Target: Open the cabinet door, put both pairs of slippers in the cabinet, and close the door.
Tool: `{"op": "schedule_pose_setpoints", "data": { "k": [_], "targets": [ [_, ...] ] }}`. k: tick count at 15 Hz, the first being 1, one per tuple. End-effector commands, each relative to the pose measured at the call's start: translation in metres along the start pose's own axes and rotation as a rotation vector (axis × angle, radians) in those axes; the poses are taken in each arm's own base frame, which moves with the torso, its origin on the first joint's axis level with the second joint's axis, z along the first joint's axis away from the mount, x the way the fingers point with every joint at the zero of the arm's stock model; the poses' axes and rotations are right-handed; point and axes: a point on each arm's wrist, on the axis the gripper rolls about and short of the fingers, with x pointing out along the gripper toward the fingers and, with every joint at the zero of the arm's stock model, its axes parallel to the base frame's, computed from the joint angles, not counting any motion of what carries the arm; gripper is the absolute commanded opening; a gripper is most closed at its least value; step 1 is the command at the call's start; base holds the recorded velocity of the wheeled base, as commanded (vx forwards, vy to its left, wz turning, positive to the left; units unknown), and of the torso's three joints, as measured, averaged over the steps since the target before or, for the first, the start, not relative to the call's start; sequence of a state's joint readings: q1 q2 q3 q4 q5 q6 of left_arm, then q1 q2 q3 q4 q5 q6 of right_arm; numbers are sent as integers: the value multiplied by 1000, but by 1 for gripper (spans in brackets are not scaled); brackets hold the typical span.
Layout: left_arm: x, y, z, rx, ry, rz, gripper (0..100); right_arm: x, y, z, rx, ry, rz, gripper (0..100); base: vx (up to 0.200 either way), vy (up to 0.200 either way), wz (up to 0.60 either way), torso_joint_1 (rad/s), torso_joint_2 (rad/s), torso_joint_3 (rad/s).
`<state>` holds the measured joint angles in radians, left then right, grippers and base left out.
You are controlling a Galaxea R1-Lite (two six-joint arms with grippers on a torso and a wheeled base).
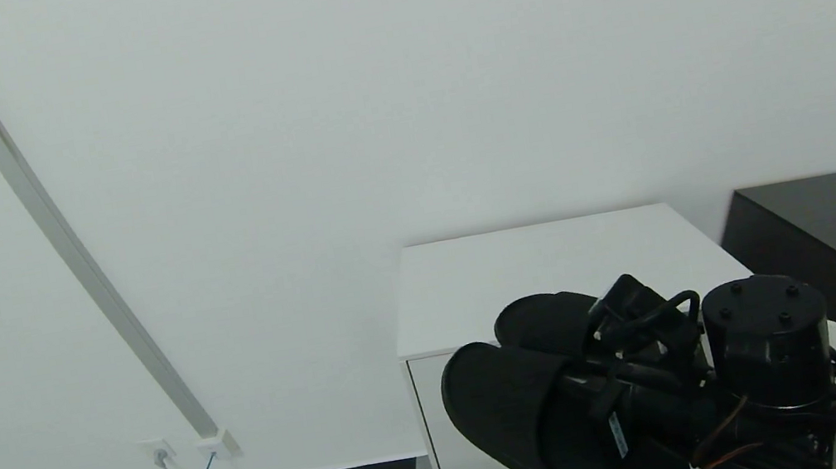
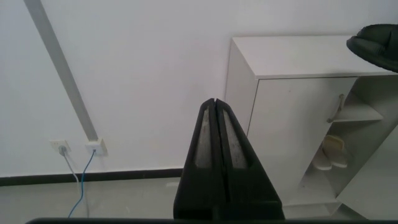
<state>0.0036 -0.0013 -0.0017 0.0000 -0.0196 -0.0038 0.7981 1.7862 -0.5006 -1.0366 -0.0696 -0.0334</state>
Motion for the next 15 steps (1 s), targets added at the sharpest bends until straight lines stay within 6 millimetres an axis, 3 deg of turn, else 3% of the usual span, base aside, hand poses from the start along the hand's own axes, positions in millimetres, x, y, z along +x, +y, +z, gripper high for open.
{"op": "schedule_pose_setpoints", "data": {
  "k": [1,15],
  "targets": [
    [0,0,0,-1,1,2,0,1,0,-1,-1,6,0,0,0,-200,0,-2,2,2],
    [0,0,0,-1,1,-1,0,0,0,-5,-6,19,2,0,0,-200,0,3,3,2]
  ]
}}
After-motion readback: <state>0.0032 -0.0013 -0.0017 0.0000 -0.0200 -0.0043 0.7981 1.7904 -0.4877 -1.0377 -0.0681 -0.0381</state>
